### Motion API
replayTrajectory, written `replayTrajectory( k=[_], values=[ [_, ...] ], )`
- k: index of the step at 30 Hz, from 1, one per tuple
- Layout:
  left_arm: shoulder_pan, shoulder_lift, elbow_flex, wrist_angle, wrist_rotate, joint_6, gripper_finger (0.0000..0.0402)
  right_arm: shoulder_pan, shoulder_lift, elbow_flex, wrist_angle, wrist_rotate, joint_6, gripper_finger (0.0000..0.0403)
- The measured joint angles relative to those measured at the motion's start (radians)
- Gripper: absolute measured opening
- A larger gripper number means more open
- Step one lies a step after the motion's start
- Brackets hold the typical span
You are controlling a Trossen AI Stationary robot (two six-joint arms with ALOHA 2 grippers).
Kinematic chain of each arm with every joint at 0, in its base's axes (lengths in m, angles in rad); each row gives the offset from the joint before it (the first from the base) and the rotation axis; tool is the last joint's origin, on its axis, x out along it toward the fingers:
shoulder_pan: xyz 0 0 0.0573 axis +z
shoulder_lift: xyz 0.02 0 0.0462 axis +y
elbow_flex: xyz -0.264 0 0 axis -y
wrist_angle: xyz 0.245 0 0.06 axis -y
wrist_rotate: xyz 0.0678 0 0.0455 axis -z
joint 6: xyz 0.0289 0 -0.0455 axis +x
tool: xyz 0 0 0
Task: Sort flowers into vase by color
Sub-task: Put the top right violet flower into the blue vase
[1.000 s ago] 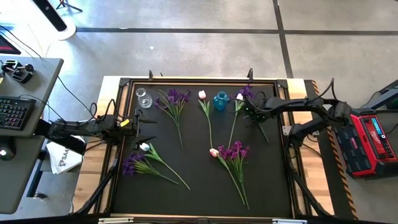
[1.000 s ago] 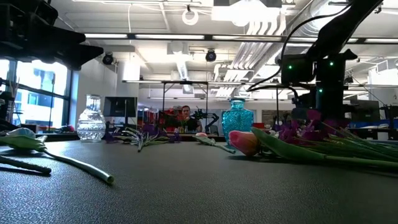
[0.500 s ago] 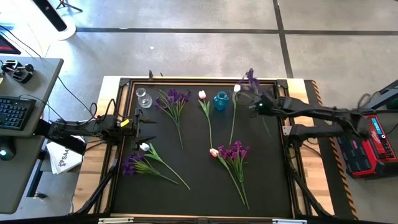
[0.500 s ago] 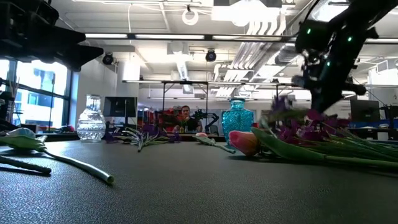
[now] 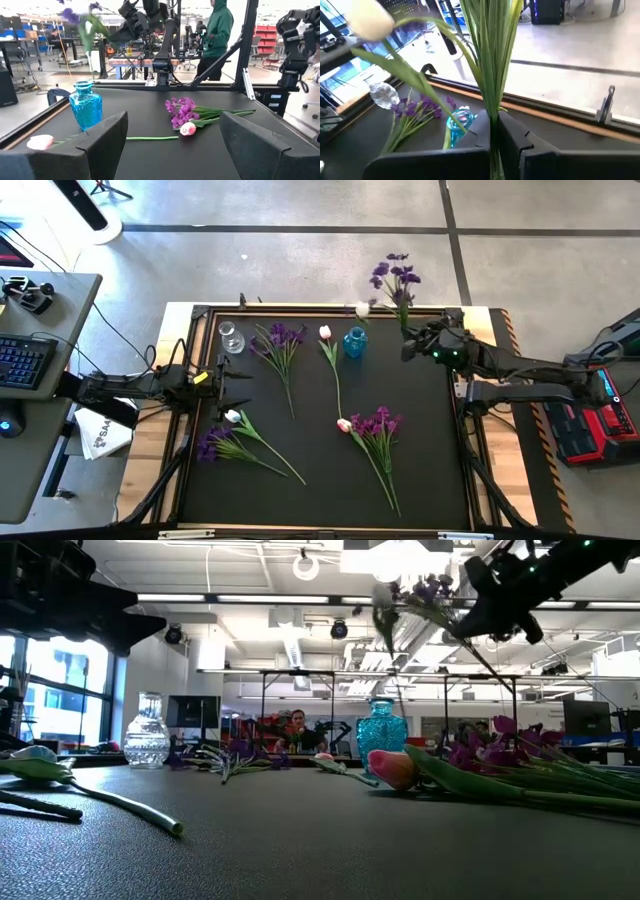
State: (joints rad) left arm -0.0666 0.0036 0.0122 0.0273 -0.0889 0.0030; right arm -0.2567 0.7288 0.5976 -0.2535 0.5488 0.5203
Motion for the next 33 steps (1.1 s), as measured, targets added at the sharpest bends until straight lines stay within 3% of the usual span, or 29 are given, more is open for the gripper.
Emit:
replayTrajectory(
  k=[8,15,19,24,28,33],
  values=[
    [0.0,0.0,0.0,0.0,0.0,-0.002,0.03,0.089,-0.031,0.0,-0.175,0.026,0.128,0.0],
    [0.0,0.0,0.0,0.0,0.0,-0.002,0.03,0.175,-0.021,0.037,-0.122,0.161,0.022,0.0],
    [0.0,0.0,0.0,0.001,0.0,-0.001,0.03,0.194,0.038,0.005,0.207,0.148,-0.205,0.0],
    [0.0,0.0,0.0,0.001,0.0,0.0,0.03,0.137,0.197,-0.114,0.869,-0.063,-0.546,0.0],
    [0.0,0.0,0.0,0.0,-0.001,0.0,0.03,0.027,0.355,-0.201,1.315,-0.071,-0.539,0.0],
    [0.0,0.0,0.0,0.0,-0.001,0.0,0.03,-0.084,0.569,-0.212,1.58,-0.168,-0.47,0.0]
  ],
)
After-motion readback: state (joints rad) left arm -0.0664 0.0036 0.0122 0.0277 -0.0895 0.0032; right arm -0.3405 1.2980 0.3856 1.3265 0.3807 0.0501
